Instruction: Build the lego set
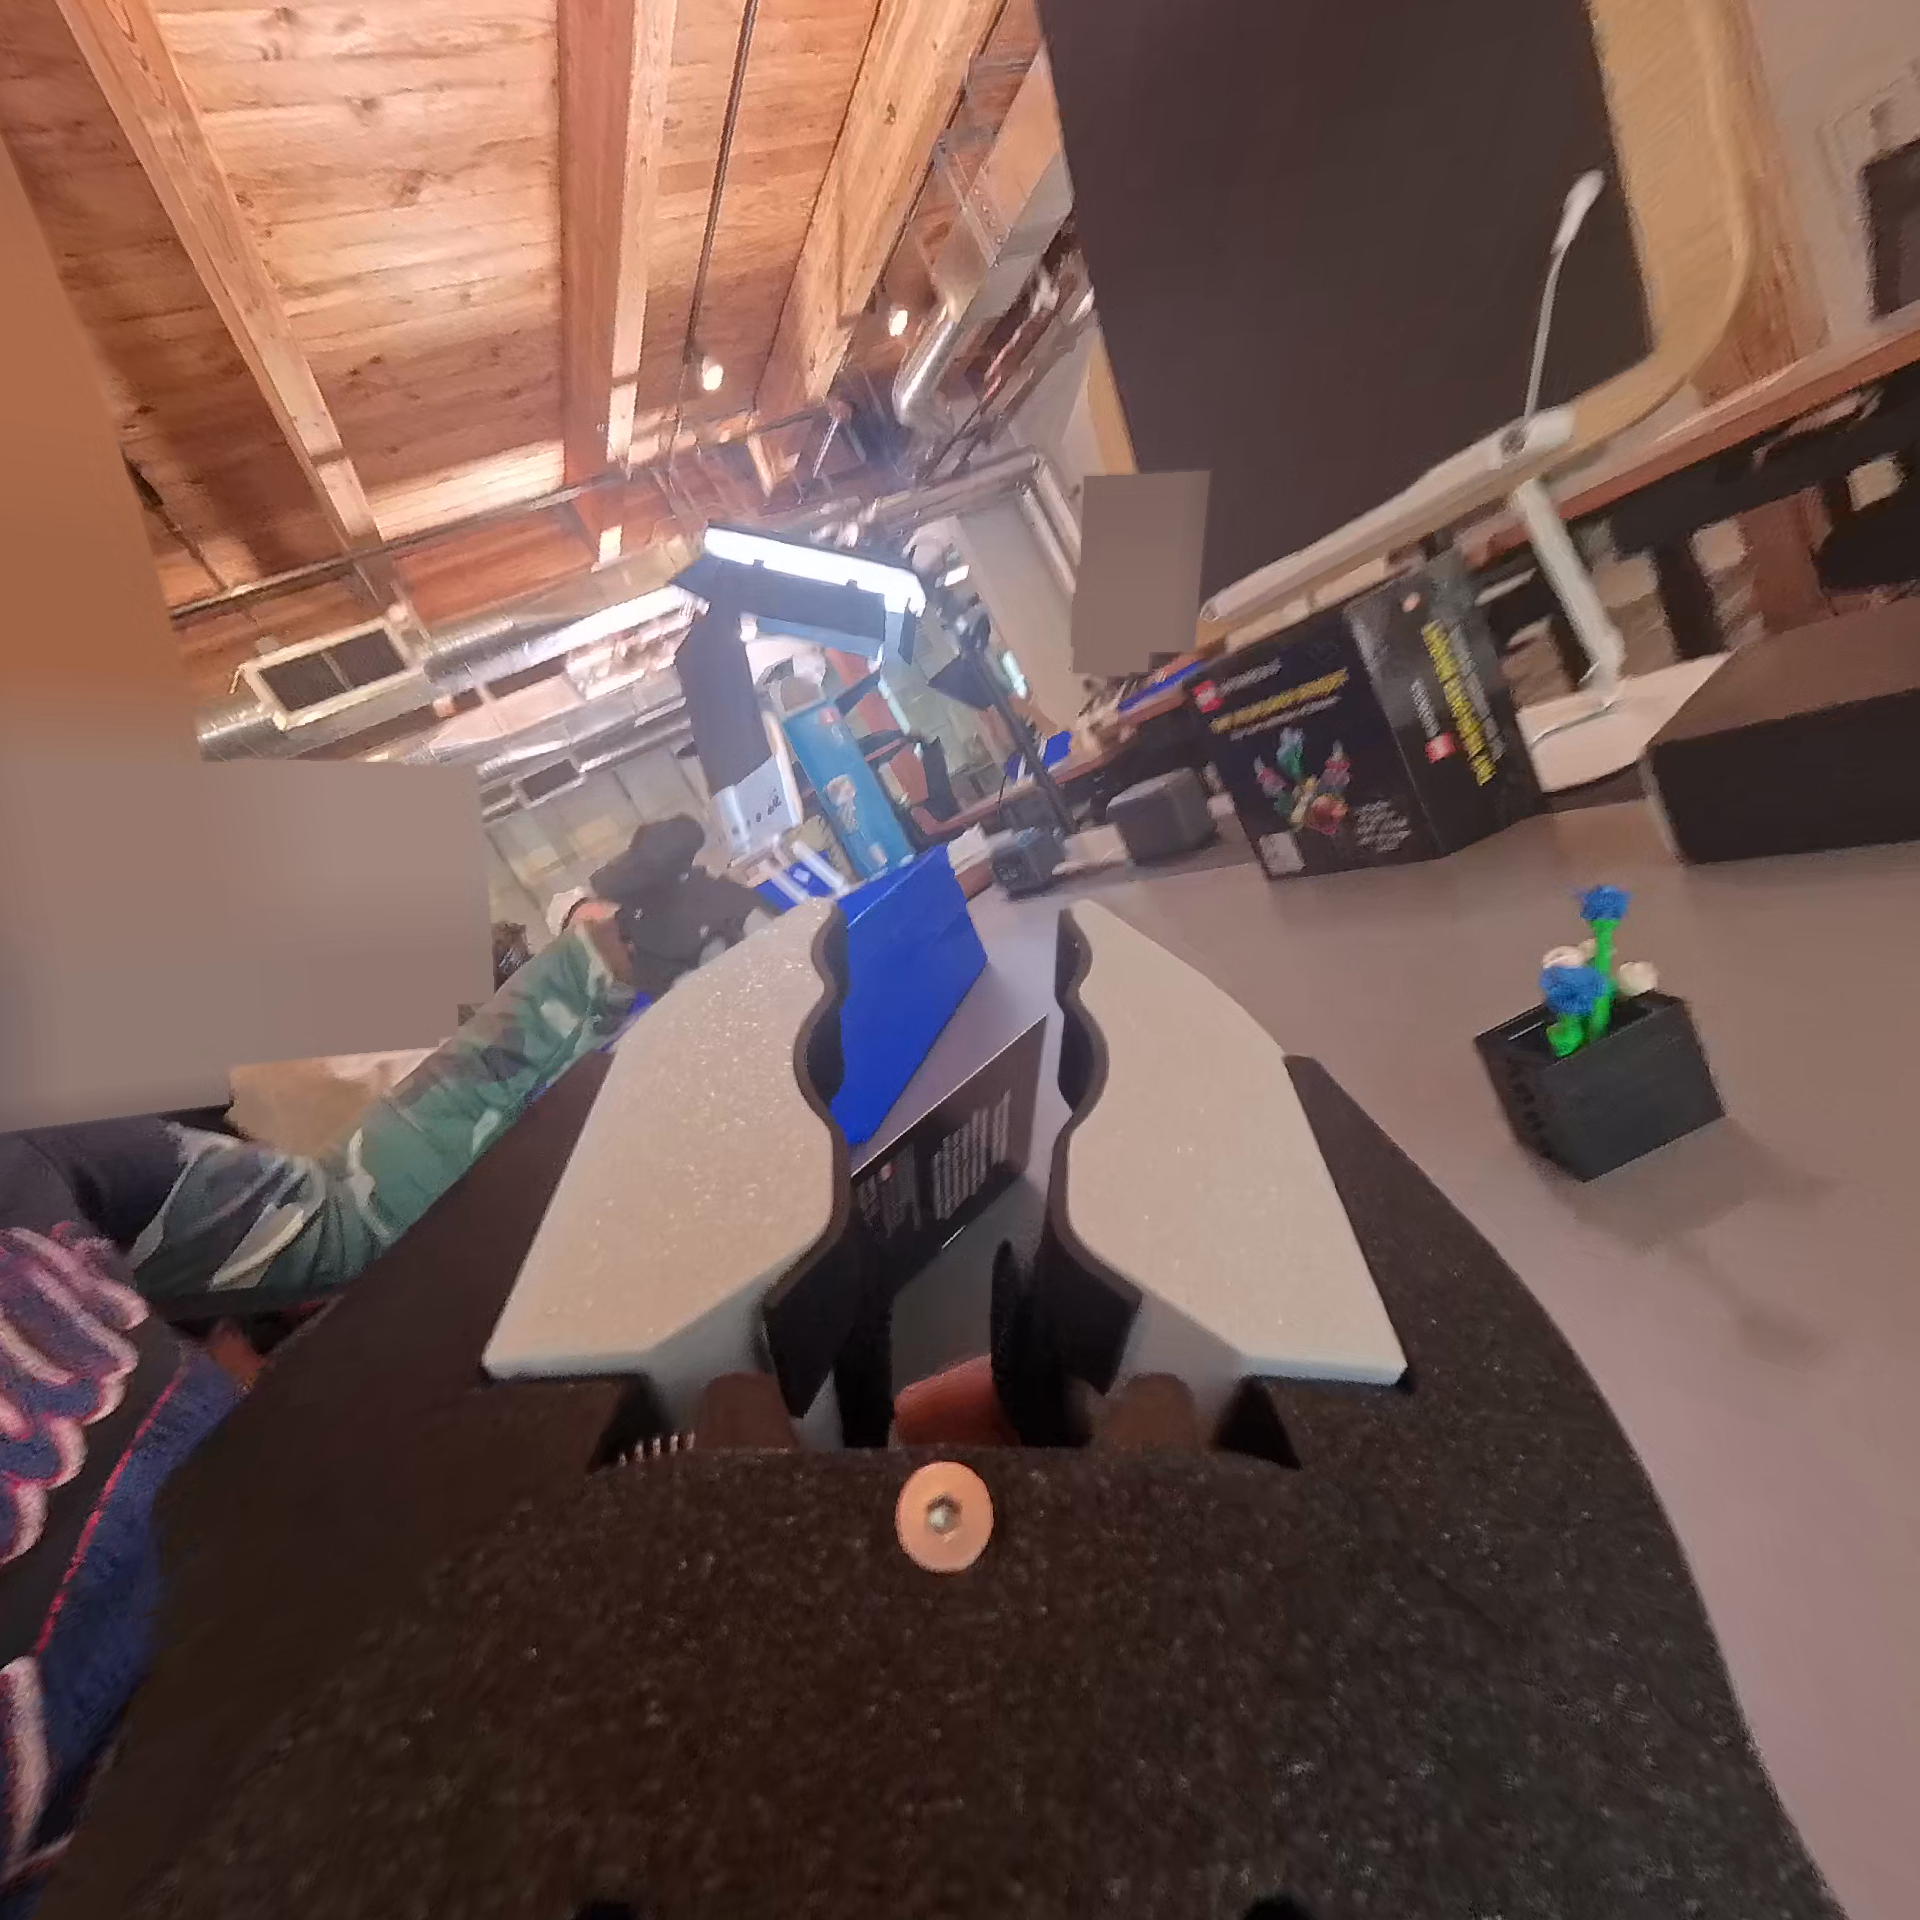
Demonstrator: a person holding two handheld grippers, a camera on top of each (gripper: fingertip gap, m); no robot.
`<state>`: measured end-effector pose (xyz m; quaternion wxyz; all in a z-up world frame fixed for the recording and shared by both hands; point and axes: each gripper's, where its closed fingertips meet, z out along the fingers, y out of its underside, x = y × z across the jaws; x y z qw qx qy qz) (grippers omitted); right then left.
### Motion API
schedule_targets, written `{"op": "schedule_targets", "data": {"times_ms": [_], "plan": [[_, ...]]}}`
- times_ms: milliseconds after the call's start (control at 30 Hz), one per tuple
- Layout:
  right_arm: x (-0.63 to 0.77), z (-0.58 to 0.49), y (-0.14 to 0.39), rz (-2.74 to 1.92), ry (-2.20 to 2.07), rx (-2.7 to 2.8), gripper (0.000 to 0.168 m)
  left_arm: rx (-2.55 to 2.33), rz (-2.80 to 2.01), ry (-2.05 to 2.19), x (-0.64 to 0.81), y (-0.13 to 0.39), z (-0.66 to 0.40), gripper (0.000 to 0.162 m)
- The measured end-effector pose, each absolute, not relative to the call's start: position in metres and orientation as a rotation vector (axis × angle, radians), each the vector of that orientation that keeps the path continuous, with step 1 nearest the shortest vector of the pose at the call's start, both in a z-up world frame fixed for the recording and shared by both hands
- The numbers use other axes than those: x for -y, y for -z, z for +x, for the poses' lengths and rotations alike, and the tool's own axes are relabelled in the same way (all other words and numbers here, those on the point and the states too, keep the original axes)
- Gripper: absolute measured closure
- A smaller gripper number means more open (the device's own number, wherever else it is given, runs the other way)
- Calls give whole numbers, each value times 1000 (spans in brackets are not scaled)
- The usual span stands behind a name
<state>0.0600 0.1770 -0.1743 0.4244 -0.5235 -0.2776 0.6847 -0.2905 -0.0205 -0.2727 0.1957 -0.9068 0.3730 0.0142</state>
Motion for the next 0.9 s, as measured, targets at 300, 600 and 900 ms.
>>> {"op": "schedule_targets", "data": {"times_ms": [300,600,900], "plan": [[-121,26,205,-1712,-1925,1005,121,-763,-1983,216,-21,179,-110,116],[-125,12,233,-2033,-2014,1022,142,-618,-2029,427,-72,251,-15,110],[-122,1,232,-2029,-2118,993,154,-692,-2103,436,-69,279,-15,110]]}}
